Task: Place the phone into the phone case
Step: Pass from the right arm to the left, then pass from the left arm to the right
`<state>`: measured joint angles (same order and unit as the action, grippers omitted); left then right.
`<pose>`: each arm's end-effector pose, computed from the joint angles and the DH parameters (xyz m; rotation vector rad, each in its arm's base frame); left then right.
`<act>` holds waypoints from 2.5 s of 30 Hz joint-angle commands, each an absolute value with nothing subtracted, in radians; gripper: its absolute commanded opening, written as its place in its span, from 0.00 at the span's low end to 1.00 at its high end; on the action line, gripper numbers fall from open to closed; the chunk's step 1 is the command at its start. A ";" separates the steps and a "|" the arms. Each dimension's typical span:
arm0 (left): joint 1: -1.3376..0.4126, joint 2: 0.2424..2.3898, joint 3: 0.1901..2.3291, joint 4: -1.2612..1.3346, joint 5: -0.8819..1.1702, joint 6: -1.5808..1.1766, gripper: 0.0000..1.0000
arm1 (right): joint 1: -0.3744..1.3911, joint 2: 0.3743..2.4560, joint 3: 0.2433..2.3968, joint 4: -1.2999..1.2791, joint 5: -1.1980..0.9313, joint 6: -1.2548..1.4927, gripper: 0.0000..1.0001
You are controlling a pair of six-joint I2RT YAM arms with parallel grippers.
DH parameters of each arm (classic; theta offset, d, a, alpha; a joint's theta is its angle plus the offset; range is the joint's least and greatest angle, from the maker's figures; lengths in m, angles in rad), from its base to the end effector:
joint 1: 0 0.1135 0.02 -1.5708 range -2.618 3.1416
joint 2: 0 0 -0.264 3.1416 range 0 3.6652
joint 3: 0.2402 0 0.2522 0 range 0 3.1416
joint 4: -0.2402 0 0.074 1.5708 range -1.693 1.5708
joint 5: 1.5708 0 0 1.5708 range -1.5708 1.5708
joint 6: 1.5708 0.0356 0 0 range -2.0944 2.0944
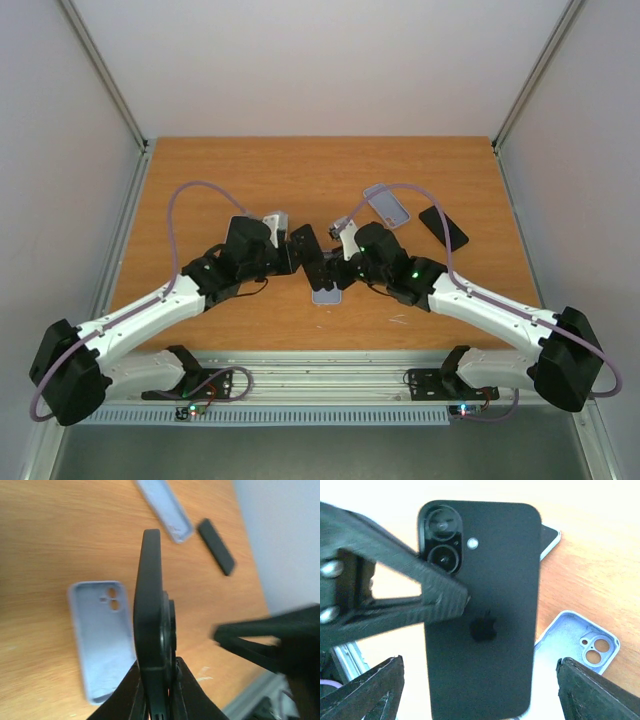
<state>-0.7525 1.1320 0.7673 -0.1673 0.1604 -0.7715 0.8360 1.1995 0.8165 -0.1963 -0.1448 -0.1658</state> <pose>0.1802 -0.1765 0.2658 0.0833 2.2866 -1.0351 0.1740 0.2003 0.2638 -1.1279 1.8813 0.5399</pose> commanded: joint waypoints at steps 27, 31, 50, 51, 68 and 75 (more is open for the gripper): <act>-0.734 1.053 0.868 -0.533 -0.195 -1.120 0.00 | 1.186 1.501 0.878 -0.004 0.376 -0.475 0.69; -0.734 1.059 0.870 -0.542 -0.189 -1.149 0.00 | 1.189 1.518 0.877 0.051 0.406 -0.501 0.62; -0.730 1.051 0.850 -0.535 -0.136 -1.265 0.07 | 1.209 1.522 0.843 0.140 0.513 -0.549 0.02; -0.729 1.045 0.843 -0.529 -0.132 -1.275 0.10 | 1.209 1.518 0.837 0.142 0.520 -0.543 0.01; -0.700 0.853 0.752 -0.461 -0.184 -1.181 0.56 | 1.194 1.418 0.797 0.068 0.488 -0.349 0.01; -0.695 0.739 0.632 -0.341 -0.163 -1.087 0.64 | 1.148 1.318 0.790 0.015 0.362 -0.231 0.01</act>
